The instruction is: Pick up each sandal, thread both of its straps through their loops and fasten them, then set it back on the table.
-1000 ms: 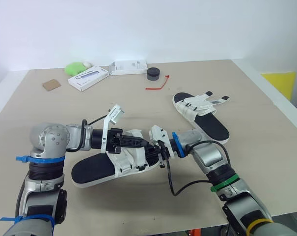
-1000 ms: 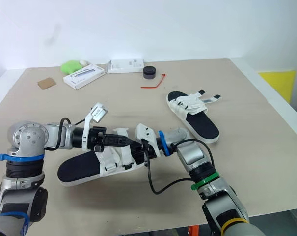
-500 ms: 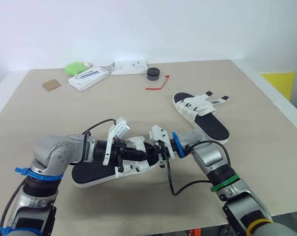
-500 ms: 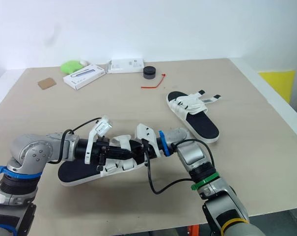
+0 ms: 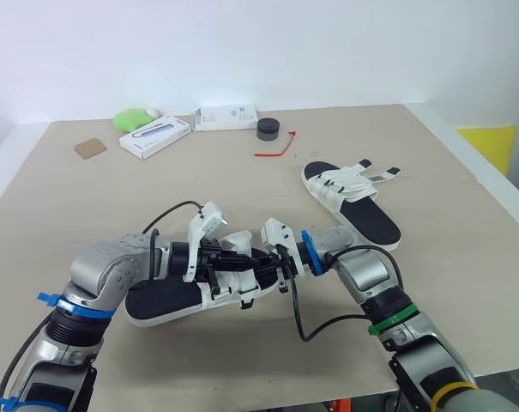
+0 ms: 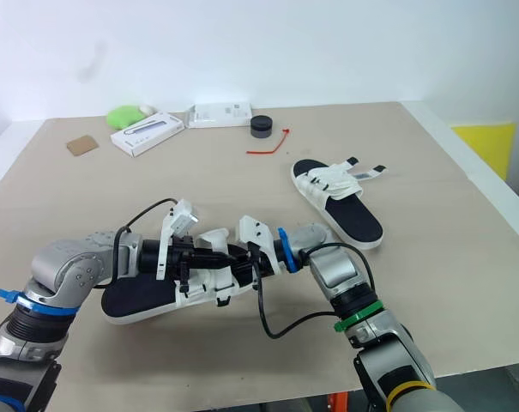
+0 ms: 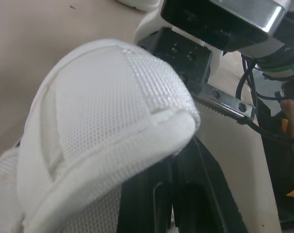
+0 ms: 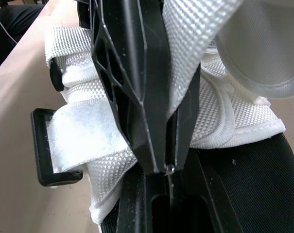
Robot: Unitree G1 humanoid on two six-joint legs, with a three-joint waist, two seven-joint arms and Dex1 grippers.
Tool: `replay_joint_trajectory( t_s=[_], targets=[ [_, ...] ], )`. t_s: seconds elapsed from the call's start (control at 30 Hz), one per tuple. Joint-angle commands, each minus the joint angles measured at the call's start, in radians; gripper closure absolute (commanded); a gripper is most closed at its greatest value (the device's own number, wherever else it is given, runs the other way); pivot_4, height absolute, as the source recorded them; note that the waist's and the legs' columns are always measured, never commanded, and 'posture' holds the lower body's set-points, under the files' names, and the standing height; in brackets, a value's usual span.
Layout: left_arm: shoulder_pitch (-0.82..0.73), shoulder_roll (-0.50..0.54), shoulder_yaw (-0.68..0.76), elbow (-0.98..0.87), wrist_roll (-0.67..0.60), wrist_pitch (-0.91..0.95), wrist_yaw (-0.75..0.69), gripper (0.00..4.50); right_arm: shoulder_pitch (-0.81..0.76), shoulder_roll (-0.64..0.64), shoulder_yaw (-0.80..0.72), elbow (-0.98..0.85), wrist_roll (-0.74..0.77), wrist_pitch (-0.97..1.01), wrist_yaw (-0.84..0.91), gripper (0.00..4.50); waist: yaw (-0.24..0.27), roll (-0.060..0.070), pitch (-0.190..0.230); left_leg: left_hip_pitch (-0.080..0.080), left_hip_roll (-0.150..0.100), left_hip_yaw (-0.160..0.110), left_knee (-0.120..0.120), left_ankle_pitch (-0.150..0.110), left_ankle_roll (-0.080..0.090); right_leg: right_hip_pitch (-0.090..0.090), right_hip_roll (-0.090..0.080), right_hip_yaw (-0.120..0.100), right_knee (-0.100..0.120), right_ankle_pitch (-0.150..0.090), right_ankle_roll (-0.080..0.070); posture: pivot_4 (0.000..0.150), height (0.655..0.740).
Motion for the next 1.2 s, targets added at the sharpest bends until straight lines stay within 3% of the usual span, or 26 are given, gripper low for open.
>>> replay_joint_trajectory(
  t_s=[0.03,0.3,0.43,0.6,0.7,0.8,0.93,1.2],
  targets=[
    [0.05,0.057,-0.031,-0.078,0.014,-0.092,-0.113,4.44,0.031,-0.007,0.041,0.05,-0.037,0.028,-0.013,4.5,-0.001,0.0,0.0,0.0,0.0,0.0,0.0,0.0,0.0,0.0,0.0,0.0,0.0,0.0,0.0,0.15,0.74],
    [0.115,0.148,-0.122,-0.112,0.101,-0.287,-0.288,4.44,0.021,-0.004,0.041,0.057,-0.036,0.027,-0.012,4.5,-0.003,0.0,0.0,0.0,0.0,0.001,-0.001,0.0,0.0,-0.001,0.001,0.001,0.0,0.0,-0.001,0.15,0.74],
    [0.103,0.195,-0.211,-0.05,0.24,-0.455,-0.385,4.44,0.021,-0.005,0.043,0.058,-0.038,0.024,-0.01,4.5,-0.003,0.0,0.0,0.0,0.0,0.001,-0.002,0.0,0.001,-0.001,0.001,0.001,0.0,-0.001,-0.001,0.15,0.74],
    [0.094,0.185,-0.254,0.018,0.353,-0.601,-0.396,4.44,0.02,-0.004,0.044,0.057,-0.037,0.024,-0.012,4.5,-0.003,0.0,0.0,0.001,0.0,0.001,-0.002,-0.001,0.002,-0.001,0.001,0.002,0.0,-0.001,-0.001,0.15,0.74],
    [0.082,0.162,-0.211,0.015,0.293,-0.532,-0.374,4.44,0.025,-0.006,0.043,0.051,-0.036,0.025,-0.014,4.5,-0.003,0.0,0.0,0.001,0.0,0.001,-0.001,-0.001,0.002,-0.001,0.001,0.002,0.0,-0.001,-0.001,0.15,0.74],
    [0.045,0.125,-0.105,-0.002,0.108,-0.312,-0.32,4.44,0.03,-0.009,0.043,0.047,-0.035,0.026,-0.015,4.5,-0.003,0.0,0.0,0.001,0.0,0.001,-0.001,-0.001,0.002,-0.001,0.001,0.002,0.0,0.0,0.0,0.15,0.74],
    [0.017,0.127,-0.031,-0.024,-0.014,-0.146,-0.288,4.44,0.032,-0.01,0.044,0.042,-0.035,0.029,-0.015,4.5,-0.004,-0.001,0.001,-0.001,0.0,0.001,0.0,-0.001,0.003,-0.002,0.001,0.001,0.0,0.0,0.0,0.15,0.74],
    [0.053,0.231,-0.004,-0.151,-0.134,-0.027,-0.345,0.97,0.015,0.0,0.047,0.065,-0.035,0.02,-0.012,4.5,-0.004,-0.003,0.003,-0.002,0.001,0.001,-0.001,-0.001,0.003,-0.003,0.001,0.001,0.0,0.0,0.0,0.15,0.74]
  ],
)
